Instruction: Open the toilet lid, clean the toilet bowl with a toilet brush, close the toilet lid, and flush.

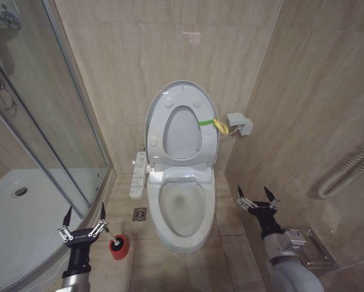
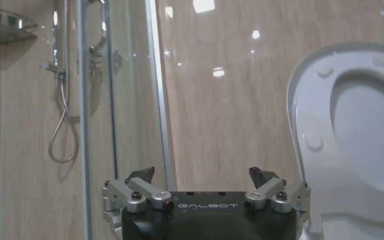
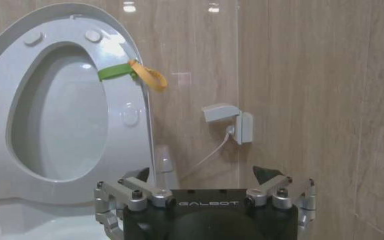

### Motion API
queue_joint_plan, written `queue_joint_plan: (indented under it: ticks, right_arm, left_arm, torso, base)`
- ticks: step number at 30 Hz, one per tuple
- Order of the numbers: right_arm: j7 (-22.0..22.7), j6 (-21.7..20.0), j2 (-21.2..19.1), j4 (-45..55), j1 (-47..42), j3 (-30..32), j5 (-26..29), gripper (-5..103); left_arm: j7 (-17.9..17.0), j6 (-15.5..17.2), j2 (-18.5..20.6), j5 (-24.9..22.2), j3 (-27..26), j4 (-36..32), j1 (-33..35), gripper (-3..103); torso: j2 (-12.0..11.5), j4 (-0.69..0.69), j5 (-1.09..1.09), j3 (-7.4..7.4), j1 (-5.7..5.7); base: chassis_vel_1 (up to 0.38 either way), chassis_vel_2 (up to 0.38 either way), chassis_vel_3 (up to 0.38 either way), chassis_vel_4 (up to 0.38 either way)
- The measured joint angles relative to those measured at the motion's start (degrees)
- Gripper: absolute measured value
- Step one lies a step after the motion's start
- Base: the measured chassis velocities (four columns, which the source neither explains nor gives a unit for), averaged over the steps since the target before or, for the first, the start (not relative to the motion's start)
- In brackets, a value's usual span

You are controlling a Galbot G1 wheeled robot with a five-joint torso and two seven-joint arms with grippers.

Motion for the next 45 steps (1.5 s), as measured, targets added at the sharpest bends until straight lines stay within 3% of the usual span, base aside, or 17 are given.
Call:
queue_joint_plan:
  ticks: [7,12,23,34,40,43,45]
  right_arm:
    - [0.0,0.0,0.0,0.0,0.0,0.0,0.0,100]
    - [0.0,0.0,0.0,0.0,0.0,0.0,0.0,100]
    - [0.0,0.0,0.0,0.0,0.0,0.0,0.0,100]
    - [0.0,0.0,0.0,0.0,0.0,0.0,0.0,100]
    - [0.0,0.0,0.0,0.0,0.0,0.0,0.0,100]
    - [0.0,0.0,0.0,0.0,0.0,0.0,0.0,100]
    - [0.0,0.0,0.0,0.0,0.0,0.0,0.0,100]
  left_arm:
    - [0.8,2.6,0.4,-2.8,-2.8,-5.0,3.3,96]
    - [1.6,6.4,-0.6,-4.5,-4.1,-9.3,4.3,96]
    - [3.7,7.5,-2.9,-8.6,-12.3,-10.6,2.8,100]
    - [4.4,6.4,-3.6,-6.4,-10.3,-8.4,3.2,100]
    - [9.6,3.0,-3.1,-5.4,-9.9,-7.1,3.0,100]
    - [9.4,4.5,-3.2,-5.0,-9.5,-7.3,2.9,99]
    - [8.4,8.5,-2.9,-6.0,-8.7,-8.1,2.8,99]
  torso:
    - [0.0,-0.01,0.00,0.00,0.00]
    - [0.0,0.00,0.00,0.00,0.01]
    - [0.0,0.00,0.00,0.00,0.01]
    - [0.0,0.00,0.00,0.00,0.01]
    - [0.0,0.00,0.00,0.00,0.01]
    - [0.0,0.00,0.00,0.00,0.01]
    - [0.0,0.00,0.00,0.00,0.01]
  base:
    - [0.000,0.000,0.000,0.000]
    - [0.000,0.000,0.000,0.000]
    - [0.000,0.000,0.000,0.000]
    - [0.000,0.000,0.000,0.000]
    - [0.000,0.000,0.000,0.000]
    - [0.000,0.000,0.000,0.000]
    - [0.000,0.000,0.000,0.000]
